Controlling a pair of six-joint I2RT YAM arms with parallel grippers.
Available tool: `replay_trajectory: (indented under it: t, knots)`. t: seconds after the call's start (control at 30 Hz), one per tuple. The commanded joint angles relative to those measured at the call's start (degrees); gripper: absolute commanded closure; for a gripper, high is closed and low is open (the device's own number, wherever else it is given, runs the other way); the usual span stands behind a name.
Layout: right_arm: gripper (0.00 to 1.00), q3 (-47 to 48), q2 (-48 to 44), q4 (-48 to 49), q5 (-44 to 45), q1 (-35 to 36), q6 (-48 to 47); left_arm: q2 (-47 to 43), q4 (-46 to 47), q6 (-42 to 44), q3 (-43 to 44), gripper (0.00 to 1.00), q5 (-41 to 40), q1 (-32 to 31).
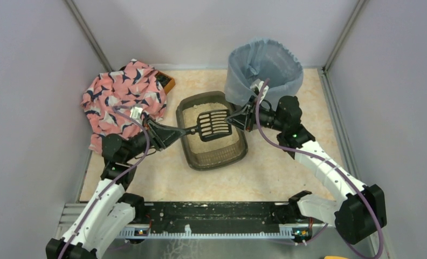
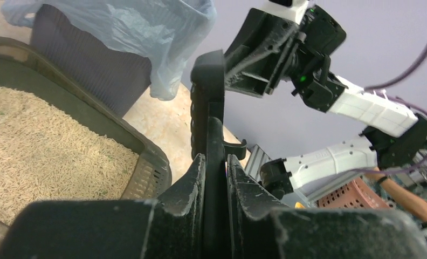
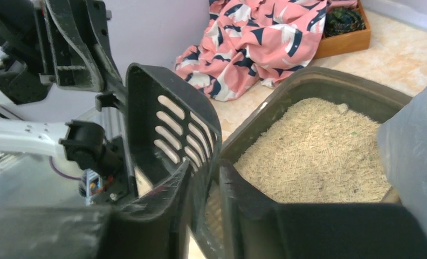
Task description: Clean the litter box
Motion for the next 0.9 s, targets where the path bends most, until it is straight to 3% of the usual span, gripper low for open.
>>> replay_trajectory:
  t: [0.0, 0.07, 0.13, 0.33, 0.53, 0.87]
  knots:
    - [0.54, 2.6, -0.5, 2.3, -0.1, 0.1, -0.2, -1.9, -7.5, 5.3, 2.6, 1.0, -7.9, 0.1]
    - [0.26, 2.8, -0.8, 1.2, 1.9, 0.1, -0.8, -0.9, -15.7, 10.1, 7.0, 1.0, -12.1, 0.1]
    - [0.14, 2.9, -1.0, -0.6, 3.7, 0.1, -2.1, 1.8, -24.0, 14.2, 12.7, 1.0, -15.1, 0.2]
    - [0.11, 1.8, -1.7, -2.0, 7.4, 0.1, -3.5, 10.9, -38.3, 26.4, 24.1, 1.0, -23.8, 0.3]
    - [0.11, 1.3, -0.9, -1.7, 7.8, 0.1, -4.1, 22.2, -43.1, 41.9, 33.3, 1.0, -24.9, -0.9]
    - [0.11, -1.4, 0.2, 2.7, 5.9, 0.1, -2.5, 34.4, -43.3, 60.0, 40.8, 1.0, -38.0, -9.1]
